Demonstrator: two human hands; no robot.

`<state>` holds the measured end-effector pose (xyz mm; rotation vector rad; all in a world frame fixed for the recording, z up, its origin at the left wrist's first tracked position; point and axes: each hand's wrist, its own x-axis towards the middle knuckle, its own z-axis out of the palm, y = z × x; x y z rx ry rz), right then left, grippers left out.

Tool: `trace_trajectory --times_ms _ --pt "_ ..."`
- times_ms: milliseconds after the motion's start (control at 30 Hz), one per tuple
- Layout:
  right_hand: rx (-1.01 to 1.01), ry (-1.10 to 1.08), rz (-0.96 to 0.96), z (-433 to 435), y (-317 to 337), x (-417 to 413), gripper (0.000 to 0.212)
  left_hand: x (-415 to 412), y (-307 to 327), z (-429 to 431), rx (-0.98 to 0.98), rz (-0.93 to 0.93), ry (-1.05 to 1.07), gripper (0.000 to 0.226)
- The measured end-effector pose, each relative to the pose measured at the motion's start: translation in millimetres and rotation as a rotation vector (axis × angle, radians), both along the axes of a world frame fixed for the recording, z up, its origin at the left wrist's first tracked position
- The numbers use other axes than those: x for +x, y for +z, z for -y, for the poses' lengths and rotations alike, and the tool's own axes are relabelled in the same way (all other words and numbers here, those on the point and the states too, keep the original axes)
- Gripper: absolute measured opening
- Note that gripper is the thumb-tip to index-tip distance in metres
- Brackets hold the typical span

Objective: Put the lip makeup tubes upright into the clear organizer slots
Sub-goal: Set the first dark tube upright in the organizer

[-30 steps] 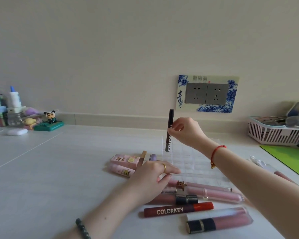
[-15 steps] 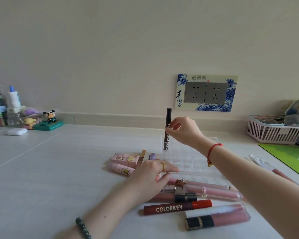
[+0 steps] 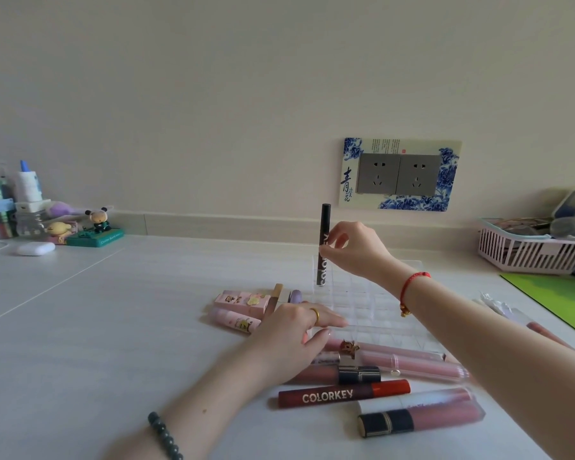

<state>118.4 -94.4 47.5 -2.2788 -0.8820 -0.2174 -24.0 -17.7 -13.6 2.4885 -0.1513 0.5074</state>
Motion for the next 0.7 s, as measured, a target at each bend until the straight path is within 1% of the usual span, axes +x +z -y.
trace_trajectory --times_ms 300,500,700 --pt "-0.014 0.0 -0.012 1.6 -1.8 -0.2 0.012 2.9 -3.6 -3.3 0.035 0.032 -0.002 0.029" --pt "-0.011 -0.007 -0.013 3.4 -2.3 1.1 0.012 2.2 -2.4 -2.3 0.024 0.016 0.004 0.029" --pt "-0.02 -0.012 0.009 6.7 -3.5 3.1 0.017 2.0 -2.9 -3.5 -0.001 0.007 0.005 0.03"
